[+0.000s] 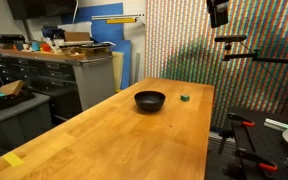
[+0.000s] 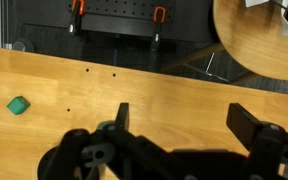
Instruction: Put the block in the bowl
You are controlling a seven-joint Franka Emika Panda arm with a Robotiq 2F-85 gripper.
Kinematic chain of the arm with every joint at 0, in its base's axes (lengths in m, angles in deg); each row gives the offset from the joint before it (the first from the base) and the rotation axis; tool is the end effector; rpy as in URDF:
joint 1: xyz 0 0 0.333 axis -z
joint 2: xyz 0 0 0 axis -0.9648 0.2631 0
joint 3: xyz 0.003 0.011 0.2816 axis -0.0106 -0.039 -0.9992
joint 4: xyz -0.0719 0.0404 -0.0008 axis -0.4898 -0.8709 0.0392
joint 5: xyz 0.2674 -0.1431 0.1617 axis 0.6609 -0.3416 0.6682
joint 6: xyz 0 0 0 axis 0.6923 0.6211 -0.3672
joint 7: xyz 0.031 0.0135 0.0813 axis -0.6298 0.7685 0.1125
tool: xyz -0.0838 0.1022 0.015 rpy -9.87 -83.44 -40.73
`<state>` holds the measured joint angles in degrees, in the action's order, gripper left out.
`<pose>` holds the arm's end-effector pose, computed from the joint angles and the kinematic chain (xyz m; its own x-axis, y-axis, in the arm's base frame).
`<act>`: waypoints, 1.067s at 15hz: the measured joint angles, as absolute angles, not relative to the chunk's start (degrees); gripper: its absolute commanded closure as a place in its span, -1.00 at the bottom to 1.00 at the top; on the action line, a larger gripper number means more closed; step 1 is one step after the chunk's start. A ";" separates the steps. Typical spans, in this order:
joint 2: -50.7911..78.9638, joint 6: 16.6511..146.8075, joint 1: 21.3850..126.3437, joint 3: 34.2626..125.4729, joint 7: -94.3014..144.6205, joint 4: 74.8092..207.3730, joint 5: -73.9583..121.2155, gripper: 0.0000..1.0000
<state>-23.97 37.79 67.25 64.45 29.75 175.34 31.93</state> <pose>0.3442 0.1362 0.4641 0.9588 0.1260 -0.2545 0.1365 -0.9904 0.0240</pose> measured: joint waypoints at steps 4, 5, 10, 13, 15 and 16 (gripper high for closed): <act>-23.84 37.84 67.37 64.54 29.99 175.47 31.53 -1.00; -23.76 38.01 67.61 64.60 30.48 175.71 31.01 -1.00; -23.52 40.60 70.46 66.02 34.59 178.07 26.83 -1.00; -23.49 43.44 73.13 67.99 37.76 180.09 25.04 -1.00; -23.48 46.31 75.18 69.78 39.70 181.60 24.64 -1.00; -23.49 48.25 76.28 70.79 40.57 182.41 24.59 -1.00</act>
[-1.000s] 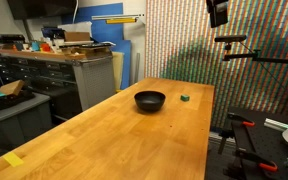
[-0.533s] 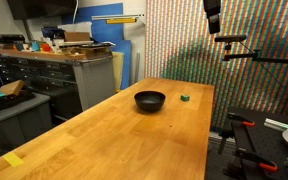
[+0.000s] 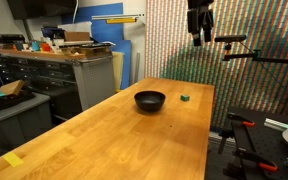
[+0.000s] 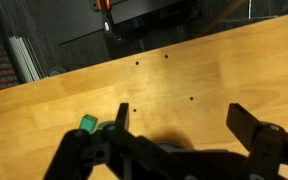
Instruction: Put the block in the bowl
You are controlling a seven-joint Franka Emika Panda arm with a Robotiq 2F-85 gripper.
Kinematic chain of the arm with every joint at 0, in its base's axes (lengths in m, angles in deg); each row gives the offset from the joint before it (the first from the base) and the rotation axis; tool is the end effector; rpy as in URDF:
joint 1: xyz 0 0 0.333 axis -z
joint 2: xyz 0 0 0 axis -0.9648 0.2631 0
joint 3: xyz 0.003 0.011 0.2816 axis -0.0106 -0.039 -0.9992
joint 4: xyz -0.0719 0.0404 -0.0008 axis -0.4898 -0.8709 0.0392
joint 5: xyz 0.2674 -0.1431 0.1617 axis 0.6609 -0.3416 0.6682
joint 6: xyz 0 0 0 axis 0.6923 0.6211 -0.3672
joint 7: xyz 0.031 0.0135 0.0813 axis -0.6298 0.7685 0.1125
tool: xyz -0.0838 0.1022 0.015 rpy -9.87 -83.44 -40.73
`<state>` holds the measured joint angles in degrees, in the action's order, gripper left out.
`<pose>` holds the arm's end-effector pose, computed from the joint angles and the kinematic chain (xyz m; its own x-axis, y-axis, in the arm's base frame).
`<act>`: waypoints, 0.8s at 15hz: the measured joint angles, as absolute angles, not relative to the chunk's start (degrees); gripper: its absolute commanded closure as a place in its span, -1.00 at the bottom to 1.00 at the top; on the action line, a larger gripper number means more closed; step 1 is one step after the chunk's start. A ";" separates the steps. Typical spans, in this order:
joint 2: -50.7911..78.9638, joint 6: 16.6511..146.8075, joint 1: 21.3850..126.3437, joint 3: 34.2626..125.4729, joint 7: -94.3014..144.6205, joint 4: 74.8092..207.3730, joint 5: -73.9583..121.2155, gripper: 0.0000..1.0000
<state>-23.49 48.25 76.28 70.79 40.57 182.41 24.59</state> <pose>0.3742 0.0203 0.4250 0.9428 -0.2885 -0.1672 -0.2692 -0.9544 0.1289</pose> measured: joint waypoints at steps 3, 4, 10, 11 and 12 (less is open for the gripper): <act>-23.47 55.34 79.92 73.62 42.65 185.05 23.11 -1.00; -23.47 58.10 81.15 74.39 43.27 185.97 22.05 -1.00; -21.75 69.67 87.39 77.96 46.02 191.09 16.63 -1.00; -21.04 71.39 88.12 78.55 46.24 191.88 16.48 -1.00; -20.16 73.24 88.73 79.17 46.42 192.64 16.46 -1.00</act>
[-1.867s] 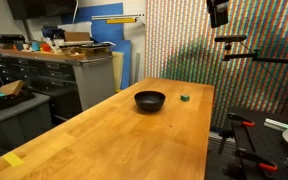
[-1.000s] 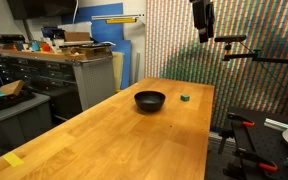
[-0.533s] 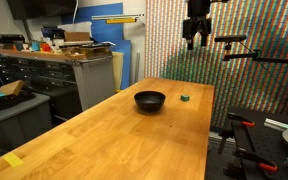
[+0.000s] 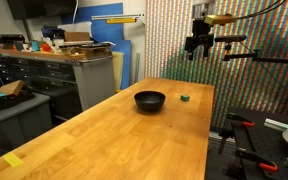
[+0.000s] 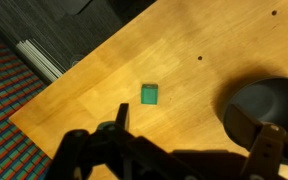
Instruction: Put the block in the bowl
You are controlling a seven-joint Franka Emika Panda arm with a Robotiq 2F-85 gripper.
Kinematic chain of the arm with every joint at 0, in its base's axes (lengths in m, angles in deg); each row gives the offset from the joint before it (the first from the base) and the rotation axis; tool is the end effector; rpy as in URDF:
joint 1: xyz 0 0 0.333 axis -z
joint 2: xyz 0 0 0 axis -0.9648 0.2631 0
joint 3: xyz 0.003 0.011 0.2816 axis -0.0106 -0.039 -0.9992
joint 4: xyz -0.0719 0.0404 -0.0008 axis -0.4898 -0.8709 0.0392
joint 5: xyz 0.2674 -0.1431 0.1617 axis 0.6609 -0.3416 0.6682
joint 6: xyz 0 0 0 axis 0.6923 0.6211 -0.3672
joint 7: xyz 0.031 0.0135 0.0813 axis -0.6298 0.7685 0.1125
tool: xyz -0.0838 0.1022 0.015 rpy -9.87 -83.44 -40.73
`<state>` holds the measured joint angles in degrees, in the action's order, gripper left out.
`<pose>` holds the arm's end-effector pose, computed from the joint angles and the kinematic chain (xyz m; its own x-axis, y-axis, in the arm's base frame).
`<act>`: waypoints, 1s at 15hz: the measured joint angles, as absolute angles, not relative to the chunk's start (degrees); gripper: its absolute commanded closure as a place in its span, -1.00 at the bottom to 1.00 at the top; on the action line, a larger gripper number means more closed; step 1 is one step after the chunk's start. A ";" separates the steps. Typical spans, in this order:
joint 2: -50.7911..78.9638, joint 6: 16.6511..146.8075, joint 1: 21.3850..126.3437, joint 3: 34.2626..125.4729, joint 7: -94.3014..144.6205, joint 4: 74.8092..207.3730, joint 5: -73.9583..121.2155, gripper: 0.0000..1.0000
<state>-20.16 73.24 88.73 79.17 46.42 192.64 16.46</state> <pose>0.3779 -0.1269 0.3632 0.7996 -0.5987 0.0474 -0.5997 -0.7919 0.1151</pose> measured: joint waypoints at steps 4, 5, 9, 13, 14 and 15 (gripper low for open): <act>-15.37 80.92 90.35 81.59 46.70 194.95 16.46 -1.00; -13.96 82.95 90.51 82.21 46.69 195.25 16.46 -1.00; -7.92 90.71 90.70 84.59 46.47 195.29 16.46 -1.00; -2.38 96.21 90.70 86.26 45.00 194.76 16.46 -1.00; -1.11 97.27 90.70 86.55 44.33 194.57 16.46 -1.00; 0.15 98.34 90.70 86.79 43.58 194.40 16.49 -1.00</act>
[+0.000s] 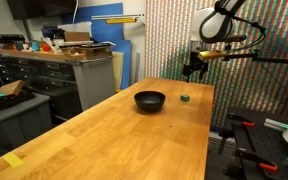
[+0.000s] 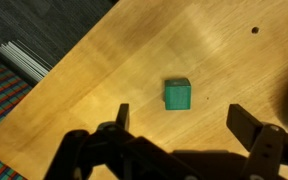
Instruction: Put the block in the bowl
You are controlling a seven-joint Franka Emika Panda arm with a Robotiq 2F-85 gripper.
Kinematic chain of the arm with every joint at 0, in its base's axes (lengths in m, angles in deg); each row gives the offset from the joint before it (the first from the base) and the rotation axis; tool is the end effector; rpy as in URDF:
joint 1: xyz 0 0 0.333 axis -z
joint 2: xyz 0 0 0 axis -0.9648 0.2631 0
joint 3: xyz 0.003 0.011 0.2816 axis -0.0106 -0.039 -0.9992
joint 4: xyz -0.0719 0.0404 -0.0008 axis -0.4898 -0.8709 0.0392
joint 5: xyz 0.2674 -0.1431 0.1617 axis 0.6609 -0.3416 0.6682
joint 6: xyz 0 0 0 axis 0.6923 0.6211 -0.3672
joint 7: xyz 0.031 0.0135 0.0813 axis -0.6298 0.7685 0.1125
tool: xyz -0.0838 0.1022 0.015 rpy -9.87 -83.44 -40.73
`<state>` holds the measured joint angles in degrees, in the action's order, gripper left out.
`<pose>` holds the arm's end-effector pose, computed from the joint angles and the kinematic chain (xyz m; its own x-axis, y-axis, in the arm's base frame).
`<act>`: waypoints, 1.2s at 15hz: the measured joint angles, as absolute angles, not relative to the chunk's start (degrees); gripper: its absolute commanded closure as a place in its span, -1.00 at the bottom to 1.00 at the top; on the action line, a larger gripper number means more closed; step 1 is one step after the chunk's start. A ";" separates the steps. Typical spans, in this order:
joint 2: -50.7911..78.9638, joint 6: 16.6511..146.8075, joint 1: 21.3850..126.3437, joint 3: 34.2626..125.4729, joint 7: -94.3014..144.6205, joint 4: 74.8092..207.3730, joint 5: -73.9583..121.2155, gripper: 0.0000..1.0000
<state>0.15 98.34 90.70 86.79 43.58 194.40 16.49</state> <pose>0.3888 -0.1948 0.2425 0.7528 -0.6534 0.0794 -0.6581 -0.7492 0.0750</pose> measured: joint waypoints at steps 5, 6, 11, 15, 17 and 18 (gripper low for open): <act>6.00 103.69 90.42 87.12 37.83 193.26 18.25 -1.00; 7.02 104.61 90.25 87.12 36.20 192.95 19.29 -1.00; 11.59 108.04 89.94 86.85 28.73 191.62 24.06 -1.00; 15.52 110.37 90.10 86.67 24.13 190.22 26.83 -1.00; 17.52 110.99 90.53 86.38 22.15 189.15 28.07 -1.00; 18.47 111.12 90.82 86.22 21.32 188.51 28.46 -1.00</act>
